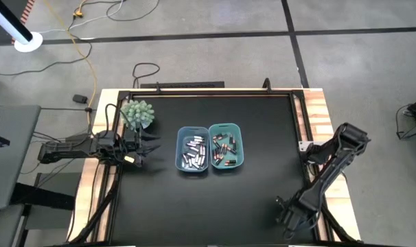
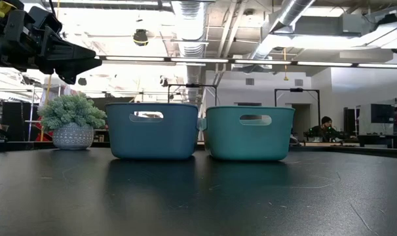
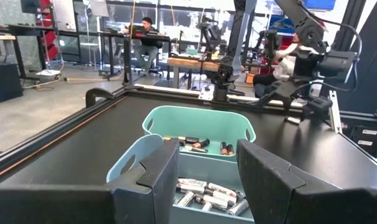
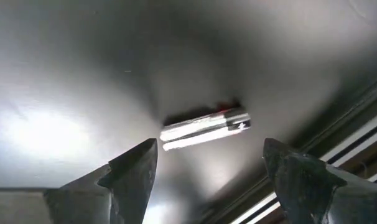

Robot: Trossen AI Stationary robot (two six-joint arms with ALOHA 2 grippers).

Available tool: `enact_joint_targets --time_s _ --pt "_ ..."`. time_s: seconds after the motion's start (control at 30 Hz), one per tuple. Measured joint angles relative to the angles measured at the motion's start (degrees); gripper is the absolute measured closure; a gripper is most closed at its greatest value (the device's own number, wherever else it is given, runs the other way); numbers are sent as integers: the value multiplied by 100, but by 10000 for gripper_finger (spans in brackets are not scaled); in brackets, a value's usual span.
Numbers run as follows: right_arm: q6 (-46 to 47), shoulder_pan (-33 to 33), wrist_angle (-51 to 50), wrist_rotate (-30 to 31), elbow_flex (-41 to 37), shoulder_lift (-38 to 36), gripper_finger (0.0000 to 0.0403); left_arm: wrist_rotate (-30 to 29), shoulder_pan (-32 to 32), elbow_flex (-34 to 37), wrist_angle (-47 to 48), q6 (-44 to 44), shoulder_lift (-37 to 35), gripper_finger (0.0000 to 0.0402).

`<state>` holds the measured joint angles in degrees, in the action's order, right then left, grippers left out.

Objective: Sort batteries
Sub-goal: Put the silver battery into the blue bin

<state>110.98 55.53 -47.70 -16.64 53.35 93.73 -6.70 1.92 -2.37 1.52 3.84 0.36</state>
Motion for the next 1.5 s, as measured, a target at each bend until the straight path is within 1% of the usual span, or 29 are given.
enact_joint_targets --time_s 0.13,0.23,0.43,0.57,0.93,1.23,1.5 --pt "-388 -20 56 -34 -209 -77 92 0 2 0 0 0 0 244" --pt "-749 -89 363 -314 -408 -78 92 0 2 0 0 0 2 244" --pt "-903 -90 973 -425 -817 -110 92 0 0 0 0 2 2 244" --pt "-1031 -93 983 -424 -911 -105 92 0 0 0 0 1 0 244" --pt "-1974 -96 1012 -447 -934 -89 92 0 1 0 0 2 0 244" --pt "-2120 -279 969 -482 -960 -81 92 0 0 0 0 1 2 244" --pt "-2014 -694 999 -549 -968 -75 92 0 0 0 0 0 2 244"
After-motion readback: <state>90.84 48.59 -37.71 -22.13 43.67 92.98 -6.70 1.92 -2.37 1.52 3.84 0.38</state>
